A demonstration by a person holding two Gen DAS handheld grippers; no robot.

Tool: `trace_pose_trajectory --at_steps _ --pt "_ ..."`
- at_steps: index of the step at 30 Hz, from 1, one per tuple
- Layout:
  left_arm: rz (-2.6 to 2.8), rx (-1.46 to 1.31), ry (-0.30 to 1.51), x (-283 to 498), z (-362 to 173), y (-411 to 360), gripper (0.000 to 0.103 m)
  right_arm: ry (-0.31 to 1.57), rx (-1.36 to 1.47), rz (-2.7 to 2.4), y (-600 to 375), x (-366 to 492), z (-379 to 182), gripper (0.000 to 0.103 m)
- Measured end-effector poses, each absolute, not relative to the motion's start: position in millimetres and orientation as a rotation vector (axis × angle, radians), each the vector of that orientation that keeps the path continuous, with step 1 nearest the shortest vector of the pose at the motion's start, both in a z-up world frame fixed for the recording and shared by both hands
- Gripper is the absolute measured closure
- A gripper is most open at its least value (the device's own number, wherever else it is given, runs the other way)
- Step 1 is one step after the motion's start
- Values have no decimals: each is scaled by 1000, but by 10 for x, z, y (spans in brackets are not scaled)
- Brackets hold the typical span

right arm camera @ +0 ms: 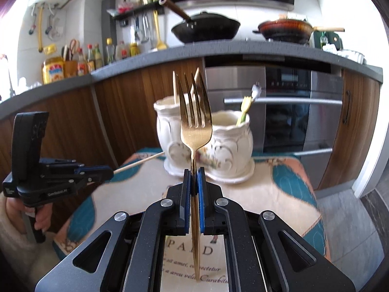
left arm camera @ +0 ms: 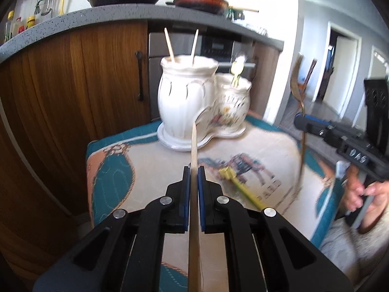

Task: Organize utensils
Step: 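Lift the chopstick with the left tool while the right tool carries the gold fork toward the holder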

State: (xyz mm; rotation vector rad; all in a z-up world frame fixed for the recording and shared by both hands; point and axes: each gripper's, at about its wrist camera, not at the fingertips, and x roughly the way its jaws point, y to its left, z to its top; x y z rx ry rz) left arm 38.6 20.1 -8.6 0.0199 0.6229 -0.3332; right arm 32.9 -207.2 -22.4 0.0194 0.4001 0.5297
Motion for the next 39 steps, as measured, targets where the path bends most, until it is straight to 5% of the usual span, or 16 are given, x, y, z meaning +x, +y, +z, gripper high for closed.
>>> trace_pose_trajectory --at_steps 22,26,28,32,39 --pt "-328 311 1088 820 -538 -137 94 395 60 561 -2200 322 -205 96" --pt "-337 306 1101 844 -525 -152 62 401 65 564 -2206 322 -206 96" --pt "-339 310 1101 841 -509 -174 60 397 62 564 -2202 316 -200 96" --pt "-353 341 1138 801 -590 -232 63 391 63 566 -2205 301 -194 96" --pt "-387 273 1138 781 -620 -128 97 381 75 560 -2227 280 -174 96"
